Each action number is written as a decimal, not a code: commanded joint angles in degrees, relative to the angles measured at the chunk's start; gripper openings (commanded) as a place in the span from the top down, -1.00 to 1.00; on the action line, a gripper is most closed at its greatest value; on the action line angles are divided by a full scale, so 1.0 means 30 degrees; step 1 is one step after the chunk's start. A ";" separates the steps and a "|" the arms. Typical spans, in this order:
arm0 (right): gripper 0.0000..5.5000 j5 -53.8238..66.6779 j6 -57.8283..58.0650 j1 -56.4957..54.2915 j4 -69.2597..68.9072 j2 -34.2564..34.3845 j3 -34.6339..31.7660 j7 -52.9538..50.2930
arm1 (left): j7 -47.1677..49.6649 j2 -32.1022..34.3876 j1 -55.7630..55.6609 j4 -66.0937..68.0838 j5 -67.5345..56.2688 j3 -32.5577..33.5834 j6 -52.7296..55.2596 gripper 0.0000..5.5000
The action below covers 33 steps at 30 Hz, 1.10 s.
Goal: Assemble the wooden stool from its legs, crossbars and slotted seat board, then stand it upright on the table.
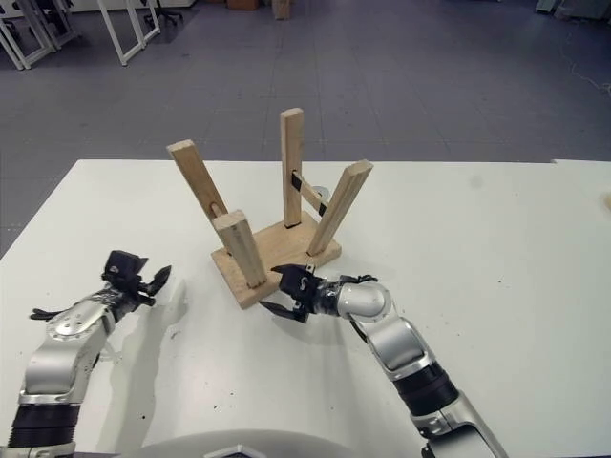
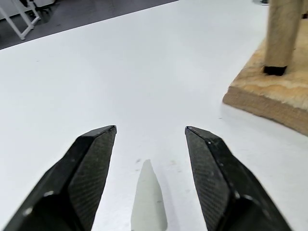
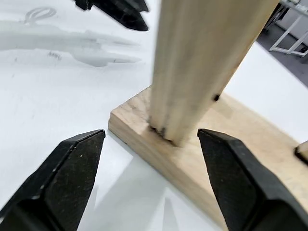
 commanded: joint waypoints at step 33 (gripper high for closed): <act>-0.09 0.9039 0.6445 -0.8213 0.5855 -0.5348 -0.6573 0.8907 | -0.7640 0.2862 -0.3953 -0.5664 -0.9865 -0.1469 0.4564 0.51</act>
